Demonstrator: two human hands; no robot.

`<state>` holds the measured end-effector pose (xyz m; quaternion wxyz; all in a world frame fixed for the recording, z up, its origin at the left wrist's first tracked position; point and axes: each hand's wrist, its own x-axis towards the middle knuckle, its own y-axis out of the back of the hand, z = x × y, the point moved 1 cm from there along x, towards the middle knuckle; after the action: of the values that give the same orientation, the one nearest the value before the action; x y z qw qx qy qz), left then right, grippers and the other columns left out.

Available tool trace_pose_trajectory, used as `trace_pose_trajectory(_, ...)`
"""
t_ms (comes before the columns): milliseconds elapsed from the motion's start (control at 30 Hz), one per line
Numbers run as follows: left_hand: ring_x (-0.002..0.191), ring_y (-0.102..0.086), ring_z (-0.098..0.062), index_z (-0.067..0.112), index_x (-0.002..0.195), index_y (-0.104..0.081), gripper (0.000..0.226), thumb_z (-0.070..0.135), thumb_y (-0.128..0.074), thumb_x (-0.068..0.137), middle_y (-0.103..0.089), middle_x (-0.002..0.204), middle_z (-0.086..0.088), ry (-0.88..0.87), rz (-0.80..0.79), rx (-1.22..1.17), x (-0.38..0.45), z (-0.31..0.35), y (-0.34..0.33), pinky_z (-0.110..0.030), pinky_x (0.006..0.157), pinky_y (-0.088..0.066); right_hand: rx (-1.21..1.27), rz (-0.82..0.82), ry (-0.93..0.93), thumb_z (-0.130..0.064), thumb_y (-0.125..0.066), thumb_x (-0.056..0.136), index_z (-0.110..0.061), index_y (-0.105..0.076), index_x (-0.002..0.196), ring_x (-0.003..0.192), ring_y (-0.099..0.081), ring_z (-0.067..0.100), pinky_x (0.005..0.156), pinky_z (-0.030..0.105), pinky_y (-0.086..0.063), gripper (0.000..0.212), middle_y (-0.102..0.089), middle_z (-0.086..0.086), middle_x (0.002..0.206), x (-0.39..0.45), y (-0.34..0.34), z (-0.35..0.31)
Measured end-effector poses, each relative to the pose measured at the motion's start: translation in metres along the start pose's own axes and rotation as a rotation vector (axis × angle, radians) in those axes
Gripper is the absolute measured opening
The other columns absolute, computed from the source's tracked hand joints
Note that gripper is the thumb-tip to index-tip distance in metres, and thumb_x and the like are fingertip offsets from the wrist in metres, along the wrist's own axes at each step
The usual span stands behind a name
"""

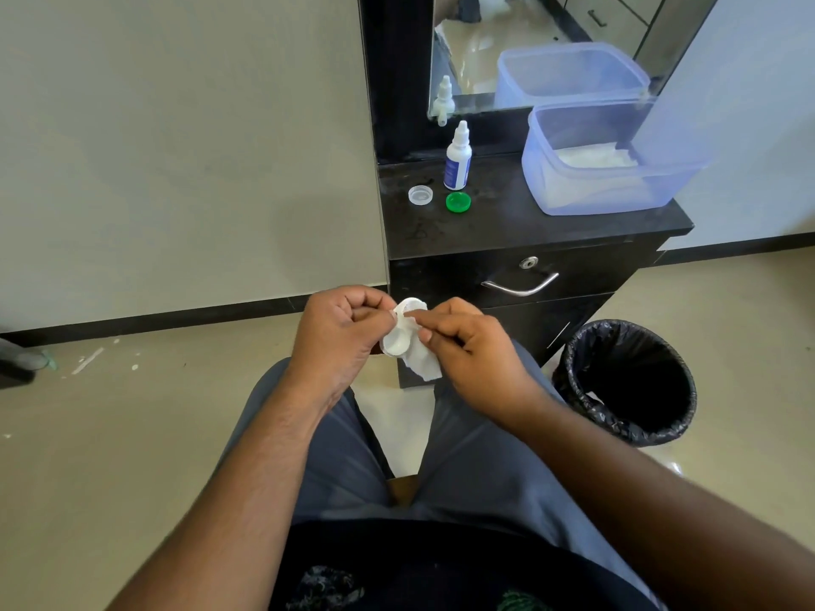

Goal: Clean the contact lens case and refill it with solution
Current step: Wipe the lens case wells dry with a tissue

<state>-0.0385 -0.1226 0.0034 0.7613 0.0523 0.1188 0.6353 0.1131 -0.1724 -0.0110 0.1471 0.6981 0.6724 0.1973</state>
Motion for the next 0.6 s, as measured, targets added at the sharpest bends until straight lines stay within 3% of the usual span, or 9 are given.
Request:
trace_pose_trajectory(67,0.055,-0.062,-0.008,0.006,0.083,-0.074,0.011,-0.002,-0.067,0.083,-0.070,0.067,-0.013,0.000,-0.009,0.028,-0.001,0.002,0.001,-0.020,0.053,-0.053,-0.320,-0.032,0.270,-0.009,-0.060,0.090,-0.008,-0.069,0.112,0.082,-0.057,0.020,0.061,0.027,-0.050,0.024,-0.058,0.004,0.095,0.004,0.013,0.001)
trace_pose_trajectory(133,0.055,-0.064,-0.004,0.006,0.085,-0.074,0.010,-0.002,-0.067,0.083,-0.071,0.064,-0.004,0.019,-0.040,0.034,-0.003,0.002,-0.001,-0.016,0.052,-0.051,-0.758,-0.074,0.532,-0.011,-0.069,0.081,-0.011,-0.070,0.109,0.072,-0.052,0.022,0.058,0.028,-0.039,0.028,-0.060,0.006,0.090,0.011,0.027,0.005)
trace_pose_trajectory(200,0.056,-0.066,-0.005,0.005,0.086,-0.073,0.010,-0.002,-0.067,0.084,-0.072,0.062,0.001,0.040,-0.058,0.015,-0.004,0.001,-0.004,-0.018,0.053,-0.052,-0.968,-0.076,0.633,-0.011,-0.074,0.075,-0.013,-0.069,0.110,0.069,-0.050,0.023,0.057,0.030,-0.036,0.035,-0.061,0.007,0.089,0.016,0.035,0.007)
trace_pose_trajectory(267,0.058,-0.067,-0.009,0.006,0.084,-0.073,0.011,-0.003,-0.066,0.084,-0.072,0.062,-0.002,0.055,-0.051,-0.023,-0.004,0.001,-0.005,-0.024,0.054,-0.055,-0.944,-0.049,0.626,-0.011,-0.070,0.077,-0.011,-0.068,0.111,0.068,-0.049,0.022,0.056,0.031,-0.037,0.034,-0.060,0.007,0.088,0.015,0.032,0.006)
trace_pose_trajectory(400,0.057,-0.066,-0.008,0.008,0.083,-0.075,0.013,-0.002,-0.066,0.083,-0.072,0.068,-0.006,0.054,-0.020,0.024,-0.002,-0.001,-0.001,-0.021,0.053,-0.055,-0.643,-0.213,0.544,-0.022,-0.040,0.088,-0.010,-0.069,0.113,0.072,-0.053,0.022,0.055,0.032,-0.048,0.040,-0.062,0.007,0.091,0.012,0.023,0.010)
trace_pose_trajectory(500,0.056,-0.063,-0.010,0.007,0.081,-0.075,0.013,-0.003,-0.066,0.083,-0.071,0.068,-0.013,0.072,-0.052,0.044,-0.004,-0.003,-0.002,-0.023,0.054,-0.055,-0.828,-0.266,0.646,-0.025,-0.046,0.089,-0.013,-0.068,0.114,0.073,-0.055,0.025,0.056,0.037,-0.049,0.035,-0.063,0.007,0.093,0.017,0.037,0.016)
trace_pose_trajectory(600,0.056,-0.064,-0.009,0.006,0.082,-0.074,0.013,-0.003,-0.065,0.083,-0.071,0.067,-0.012,0.073,-0.060,0.043,-0.005,-0.001,-0.007,-0.022,0.055,-0.055,-0.891,-0.190,0.610,-0.024,-0.052,0.087,-0.013,-0.066,0.116,0.074,-0.054,0.024,0.058,0.038,-0.049,0.034,-0.062,0.007,0.094,0.019,0.038,0.015)
